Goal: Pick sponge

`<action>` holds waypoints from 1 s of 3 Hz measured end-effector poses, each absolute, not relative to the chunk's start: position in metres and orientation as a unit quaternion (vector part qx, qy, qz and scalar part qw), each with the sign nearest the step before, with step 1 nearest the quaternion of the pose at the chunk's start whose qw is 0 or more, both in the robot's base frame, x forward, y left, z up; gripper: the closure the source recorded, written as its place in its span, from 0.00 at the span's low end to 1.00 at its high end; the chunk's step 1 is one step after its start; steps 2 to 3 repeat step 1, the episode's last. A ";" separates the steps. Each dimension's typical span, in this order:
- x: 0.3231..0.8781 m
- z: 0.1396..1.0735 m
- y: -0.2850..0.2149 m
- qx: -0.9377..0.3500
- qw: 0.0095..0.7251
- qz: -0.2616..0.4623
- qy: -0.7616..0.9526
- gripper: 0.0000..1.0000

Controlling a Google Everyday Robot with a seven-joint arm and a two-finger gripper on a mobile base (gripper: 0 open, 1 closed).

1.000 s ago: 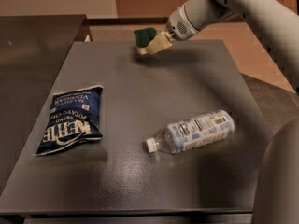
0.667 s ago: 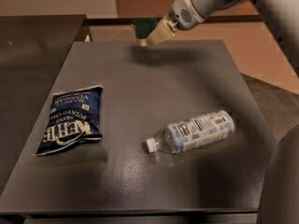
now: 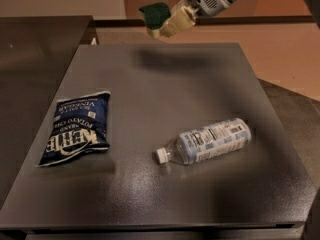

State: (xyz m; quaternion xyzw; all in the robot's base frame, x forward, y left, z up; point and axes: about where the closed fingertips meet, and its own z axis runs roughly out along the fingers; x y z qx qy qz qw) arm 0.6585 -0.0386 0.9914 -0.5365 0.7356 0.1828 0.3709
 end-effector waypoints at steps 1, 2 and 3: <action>0.658 0.993 -0.039 -0.537 0.372 0.182 0.735 1.00; 0.658 0.993 -0.039 -0.537 0.372 0.182 0.735 1.00; 0.658 0.993 -0.039 -0.537 0.372 0.182 0.735 1.00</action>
Offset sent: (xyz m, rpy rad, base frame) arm 0.0000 0.0000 0.0000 0.0000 0.0000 0.0000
